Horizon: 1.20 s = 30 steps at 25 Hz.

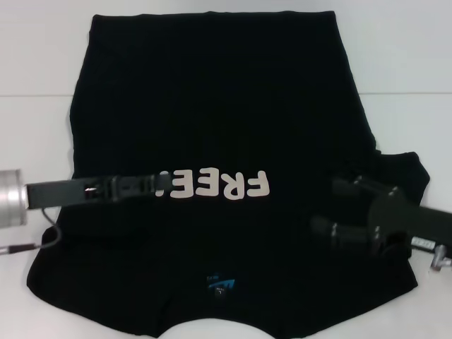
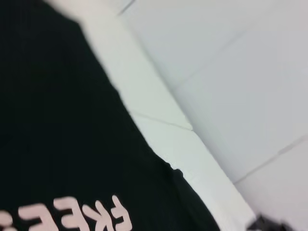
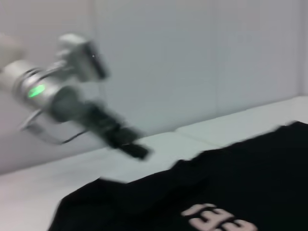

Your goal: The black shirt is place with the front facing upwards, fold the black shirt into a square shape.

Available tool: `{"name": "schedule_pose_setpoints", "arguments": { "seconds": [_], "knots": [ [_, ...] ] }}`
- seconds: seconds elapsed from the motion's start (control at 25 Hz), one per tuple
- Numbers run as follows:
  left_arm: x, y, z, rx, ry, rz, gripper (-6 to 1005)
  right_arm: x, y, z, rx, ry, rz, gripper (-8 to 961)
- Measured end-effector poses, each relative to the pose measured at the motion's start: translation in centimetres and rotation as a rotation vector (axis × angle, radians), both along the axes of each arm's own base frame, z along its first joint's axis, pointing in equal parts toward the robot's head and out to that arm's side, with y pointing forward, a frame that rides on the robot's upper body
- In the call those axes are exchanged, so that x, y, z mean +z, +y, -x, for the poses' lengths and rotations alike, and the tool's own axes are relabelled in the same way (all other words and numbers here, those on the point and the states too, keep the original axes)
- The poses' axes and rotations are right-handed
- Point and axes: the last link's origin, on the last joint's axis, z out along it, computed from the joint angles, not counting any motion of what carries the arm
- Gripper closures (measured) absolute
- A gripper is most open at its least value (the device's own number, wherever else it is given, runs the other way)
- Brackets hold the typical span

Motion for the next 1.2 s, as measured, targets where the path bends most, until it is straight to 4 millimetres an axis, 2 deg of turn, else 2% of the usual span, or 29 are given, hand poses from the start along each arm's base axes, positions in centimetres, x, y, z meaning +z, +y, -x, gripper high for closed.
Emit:
{"name": "schedule_pose_setpoints", "arguments": {
  "seconds": [0.2,0.32,0.6,0.76,0.84,1.04,1.2],
  "knots": [
    [0.1,-2.5,2.2,-0.192,0.112,-0.101,474,2.5,1.6,-1.3,-0.270,0.082,0.024,12],
    [0.6,-4.4,3.1,-0.319,0.148,-0.188,472,4.9,2.6,-2.4,-0.449,0.127,0.052,12],
    [1.4,-7.0,4.9,-0.414,0.233,-0.326,445,11.0,3.9,-4.1,-0.813,0.188,0.143,11],
    [1.6,-8.2,5.0,-0.483,0.266,-0.386,426,13.4,4.1,-4.5,-1.020,0.170,0.209,12],
    [1.8,-8.4,4.8,-0.502,0.269,-0.399,416,14.1,4.2,-4.7,-1.120,0.144,0.238,12],
    [2.0,-8.8,4.4,-0.536,0.256,-0.393,199,13.9,4.7,-4.8,-1.216,0.113,0.269,12],
    [2.2,-8.8,4.4,-0.544,0.255,-0.392,192,12.9,5.4,-4.6,-1.277,0.058,0.305,12]
  ]
}}
